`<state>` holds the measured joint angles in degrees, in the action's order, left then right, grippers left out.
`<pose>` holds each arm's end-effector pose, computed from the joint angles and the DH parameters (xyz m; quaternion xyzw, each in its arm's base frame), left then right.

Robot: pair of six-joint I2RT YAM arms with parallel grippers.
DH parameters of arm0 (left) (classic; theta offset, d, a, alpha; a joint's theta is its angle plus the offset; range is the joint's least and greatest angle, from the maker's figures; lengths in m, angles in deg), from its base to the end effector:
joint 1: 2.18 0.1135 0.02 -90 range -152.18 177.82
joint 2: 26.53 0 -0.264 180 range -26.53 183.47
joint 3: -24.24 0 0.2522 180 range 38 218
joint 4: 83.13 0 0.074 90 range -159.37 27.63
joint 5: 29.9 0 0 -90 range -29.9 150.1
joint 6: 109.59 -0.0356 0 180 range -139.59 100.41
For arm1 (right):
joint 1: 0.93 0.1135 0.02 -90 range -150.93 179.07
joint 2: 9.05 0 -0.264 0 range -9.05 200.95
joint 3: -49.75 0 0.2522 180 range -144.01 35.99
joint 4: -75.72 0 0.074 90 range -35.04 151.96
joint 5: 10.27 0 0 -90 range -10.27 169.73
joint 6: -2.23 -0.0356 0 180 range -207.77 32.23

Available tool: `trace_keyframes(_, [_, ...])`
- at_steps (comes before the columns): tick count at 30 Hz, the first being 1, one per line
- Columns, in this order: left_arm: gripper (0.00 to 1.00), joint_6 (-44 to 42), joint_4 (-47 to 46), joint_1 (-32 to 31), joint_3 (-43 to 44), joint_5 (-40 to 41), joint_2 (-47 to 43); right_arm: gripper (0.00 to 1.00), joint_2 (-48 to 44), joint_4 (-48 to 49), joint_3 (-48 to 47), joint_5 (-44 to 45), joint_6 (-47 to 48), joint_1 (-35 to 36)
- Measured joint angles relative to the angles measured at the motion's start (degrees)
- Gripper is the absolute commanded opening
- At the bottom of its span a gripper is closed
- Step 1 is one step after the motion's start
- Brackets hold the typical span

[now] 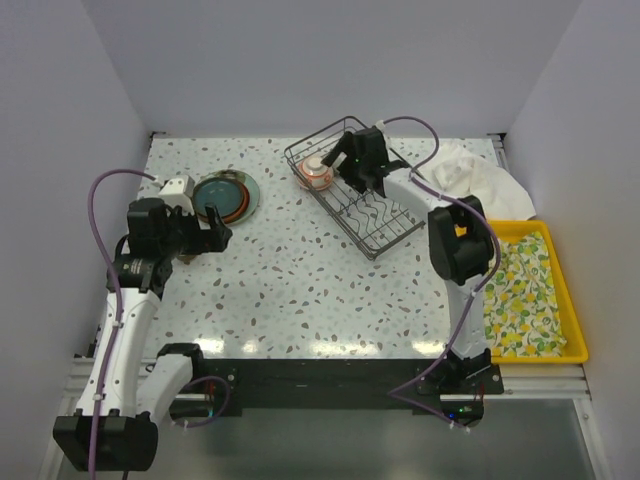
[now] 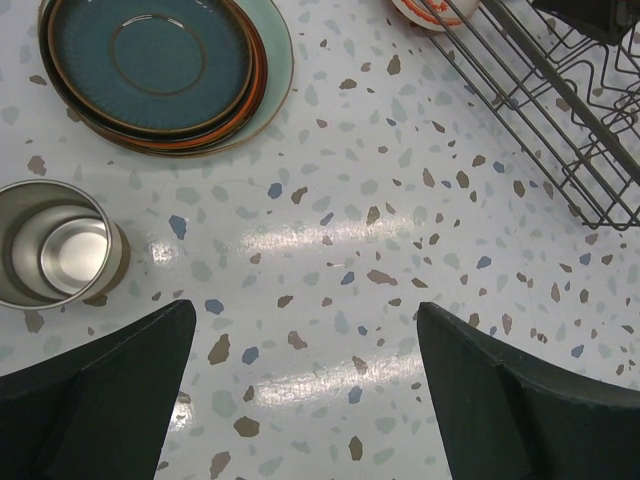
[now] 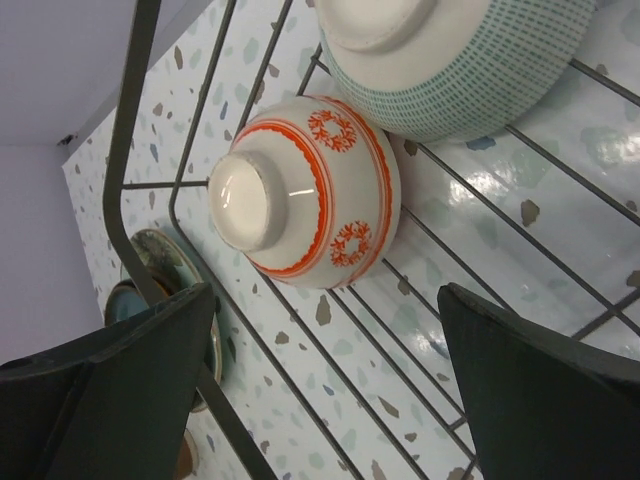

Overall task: Unload the mixed dishes from the dish rack
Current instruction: Pick up the bowl from the dish rack.

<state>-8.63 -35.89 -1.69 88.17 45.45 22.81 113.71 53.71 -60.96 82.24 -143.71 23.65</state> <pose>0.1834 -0.0074 0.3188 -0.0259 0.8720 -0.1548 0.4637 0.4556 0.2067 0.2215 0.2485 0.8473 0.2883 0.3703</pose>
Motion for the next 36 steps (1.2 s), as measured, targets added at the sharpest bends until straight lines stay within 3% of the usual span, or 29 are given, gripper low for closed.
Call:
trace_keyframes(7, [0.98,0.0,-0.1,-1.4,-0.4,-0.6,0.4,0.98,5.2,2.6,-4.9,-0.6,-1.6,0.0])
trace_keyframes(27, [0.98,0.4,-1.5,-1.7,-1.2,-1.9,2.0,0.98,11.0,9.7,-4.7,-3.0,-4.9,-0.4])
trace_keyframes(36, [0.98,0.4,-2.4,-1.7,-1.3,-2.8,2.2,0.98,12.9,18.3,-2.4,-5.7,-5.5,-1.1])
